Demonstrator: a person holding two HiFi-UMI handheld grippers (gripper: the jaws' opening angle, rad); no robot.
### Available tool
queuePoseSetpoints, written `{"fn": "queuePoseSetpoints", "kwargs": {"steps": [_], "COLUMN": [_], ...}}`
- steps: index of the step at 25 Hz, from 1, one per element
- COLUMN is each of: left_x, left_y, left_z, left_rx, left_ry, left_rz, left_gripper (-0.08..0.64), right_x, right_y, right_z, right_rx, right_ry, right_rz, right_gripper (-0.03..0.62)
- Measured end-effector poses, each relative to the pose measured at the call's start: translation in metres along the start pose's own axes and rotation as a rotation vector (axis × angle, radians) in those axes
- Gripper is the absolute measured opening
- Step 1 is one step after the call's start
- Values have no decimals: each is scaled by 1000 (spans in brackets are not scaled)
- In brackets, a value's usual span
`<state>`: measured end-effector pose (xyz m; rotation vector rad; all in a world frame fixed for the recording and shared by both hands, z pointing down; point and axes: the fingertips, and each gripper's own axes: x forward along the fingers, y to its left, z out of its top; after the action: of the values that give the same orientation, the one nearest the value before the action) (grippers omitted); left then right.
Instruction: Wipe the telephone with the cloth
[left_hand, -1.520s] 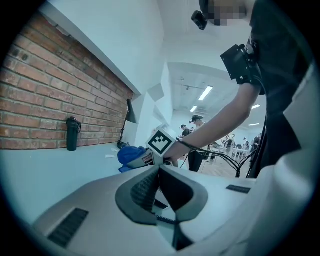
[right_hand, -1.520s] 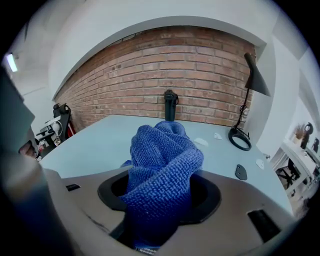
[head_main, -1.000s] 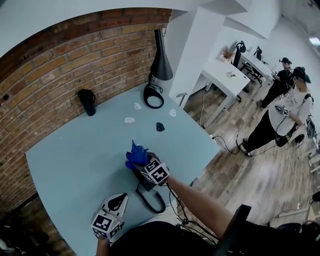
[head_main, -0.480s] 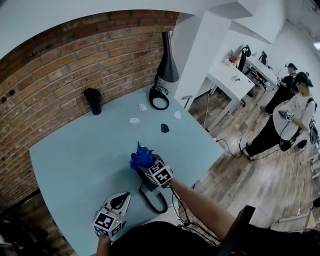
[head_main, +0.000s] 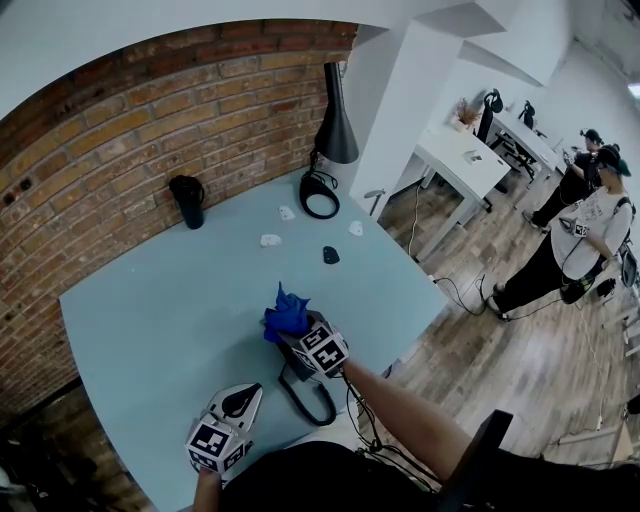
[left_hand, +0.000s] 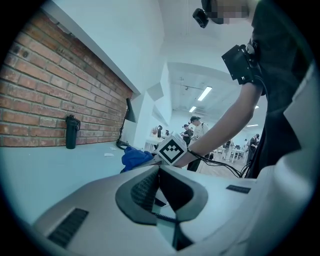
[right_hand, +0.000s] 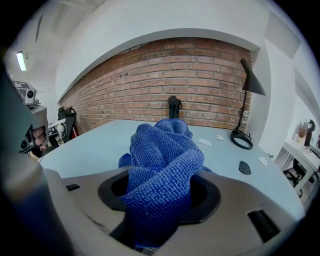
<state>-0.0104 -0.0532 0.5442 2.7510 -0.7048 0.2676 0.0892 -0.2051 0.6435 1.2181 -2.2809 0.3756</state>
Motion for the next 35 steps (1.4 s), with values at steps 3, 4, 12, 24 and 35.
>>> {"fn": "queuePoseSetpoints", "kwargs": {"steps": [3,4,12,24,35], "left_x": [-1,-1,1,1,3], "left_y": [1,1,1,1,-1], "left_z": [0,-1,-1,-5,-8], "left_rx": [-3,-4,-4,-5,-4], "left_ry": [1,2,5,10,16], "left_rz": [2,2,-1,-10,-16], "left_gripper": [0,0,0,0,0], "right_x": [0,-1,-5,-12,-18], "right_y": [1,1,3,11,15], "right_z": [0,-1,-8,-24,-35], "right_rx": [1,2,19,14,37], "right_ry": [0,0,-5,6,7], "right_rz": [1,0,-7,-7,-18], "right_gripper": [239,239,239,239,239]}}
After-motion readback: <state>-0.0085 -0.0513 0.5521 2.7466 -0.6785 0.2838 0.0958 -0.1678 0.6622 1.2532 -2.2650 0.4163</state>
